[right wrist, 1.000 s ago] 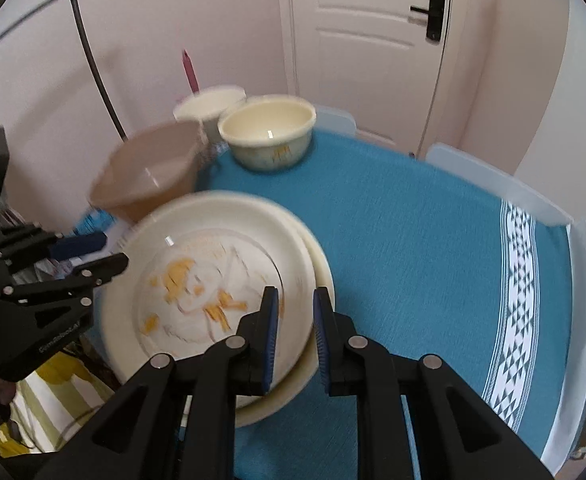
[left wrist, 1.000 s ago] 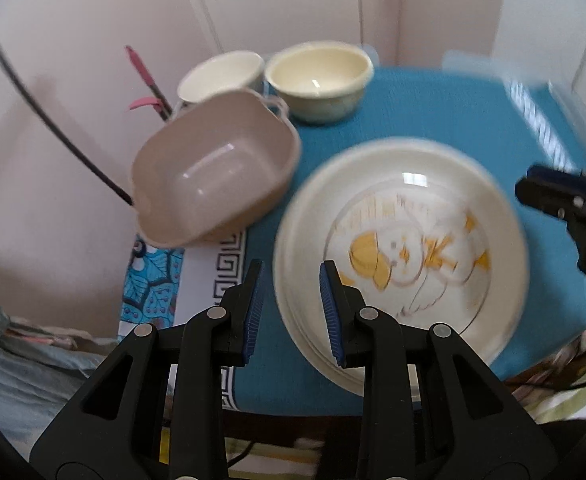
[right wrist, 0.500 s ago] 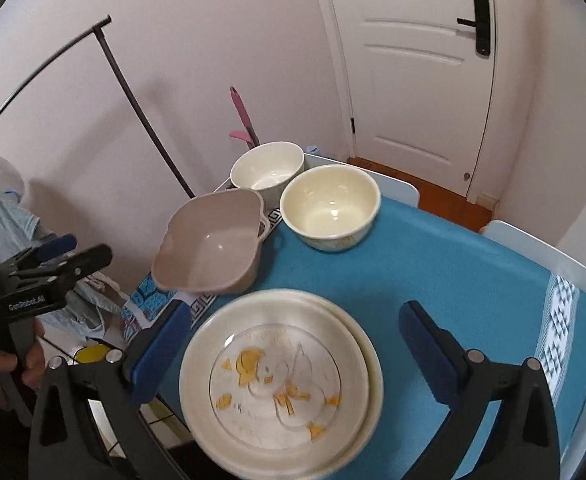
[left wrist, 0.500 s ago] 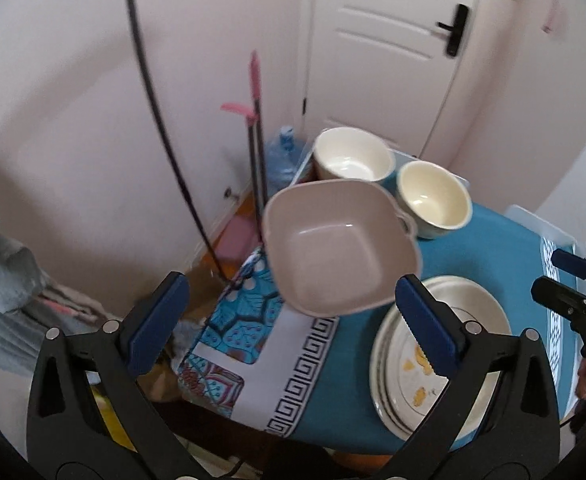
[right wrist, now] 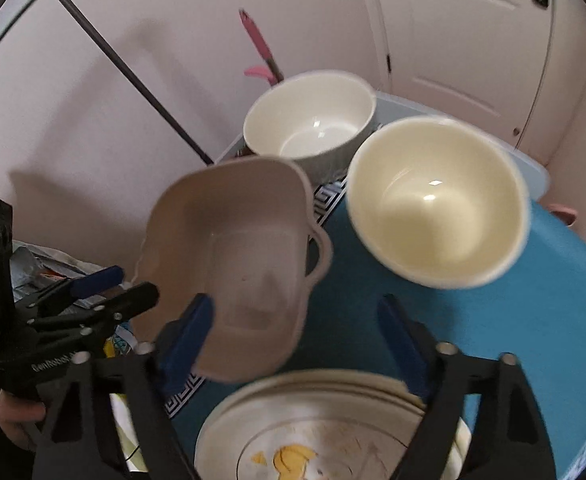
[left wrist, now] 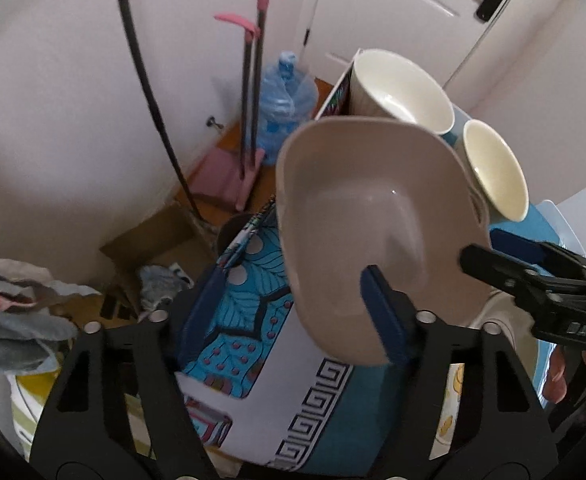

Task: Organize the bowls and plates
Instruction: 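Grasp the taupe basin rim with both grippers and lift it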

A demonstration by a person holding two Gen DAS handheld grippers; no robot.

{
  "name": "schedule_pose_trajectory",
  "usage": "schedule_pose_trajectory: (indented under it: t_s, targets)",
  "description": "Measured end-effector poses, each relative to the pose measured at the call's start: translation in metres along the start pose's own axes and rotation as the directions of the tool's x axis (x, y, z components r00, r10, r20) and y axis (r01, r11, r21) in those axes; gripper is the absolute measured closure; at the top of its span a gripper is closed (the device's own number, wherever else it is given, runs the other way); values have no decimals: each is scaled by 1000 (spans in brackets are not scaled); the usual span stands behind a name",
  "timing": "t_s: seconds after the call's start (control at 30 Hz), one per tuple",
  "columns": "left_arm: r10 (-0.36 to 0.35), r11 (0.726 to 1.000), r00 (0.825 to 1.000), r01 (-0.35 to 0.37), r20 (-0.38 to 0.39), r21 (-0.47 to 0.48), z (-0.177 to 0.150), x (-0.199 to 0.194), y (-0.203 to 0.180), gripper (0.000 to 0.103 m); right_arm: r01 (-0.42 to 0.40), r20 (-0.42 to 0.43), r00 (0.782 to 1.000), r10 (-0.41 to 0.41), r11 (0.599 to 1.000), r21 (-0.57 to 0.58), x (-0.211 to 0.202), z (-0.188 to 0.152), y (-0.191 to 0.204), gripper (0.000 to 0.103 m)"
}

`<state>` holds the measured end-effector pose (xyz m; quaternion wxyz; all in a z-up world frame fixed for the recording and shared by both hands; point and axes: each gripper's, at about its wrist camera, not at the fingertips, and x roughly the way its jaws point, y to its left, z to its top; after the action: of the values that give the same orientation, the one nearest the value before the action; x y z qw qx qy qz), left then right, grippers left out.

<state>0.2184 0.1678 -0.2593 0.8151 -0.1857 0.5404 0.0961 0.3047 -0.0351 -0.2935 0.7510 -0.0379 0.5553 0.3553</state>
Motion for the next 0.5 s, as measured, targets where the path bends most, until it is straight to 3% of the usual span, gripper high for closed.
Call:
schedule_pose_trajectory:
  t_s: [0.07, 0.2, 0.27, 0.37, 0.5]
  targets:
    - [-9, 1000, 1000, 9, -12, -1, 4, 8, 1, 47, -1, -23, 1000, 1, 1000, -2, 12, 2, 0, 44]
    - [-17, 1000, 1000, 17, -24, 15, 11, 21, -3, 53, -11, -44, 999, 11, 1000, -4, 27, 5, 2, 51]
    - [-25, 999, 999, 26, -32, 26, 12, 26, -5, 69, -16, -53, 998, 16, 1000, 0, 32, 6, 1, 65]
    - [-32, 999, 998, 34, -48, 38, 14, 32, -6, 81, -27, -68, 997, 27, 1000, 7, 38, 4, 2, 85]
    - [-21, 998, 999, 23, -43, 51, 15, 32, -7, 81, 6, -56, 998, -7, 1000, -14, 38, -1, 9, 87]
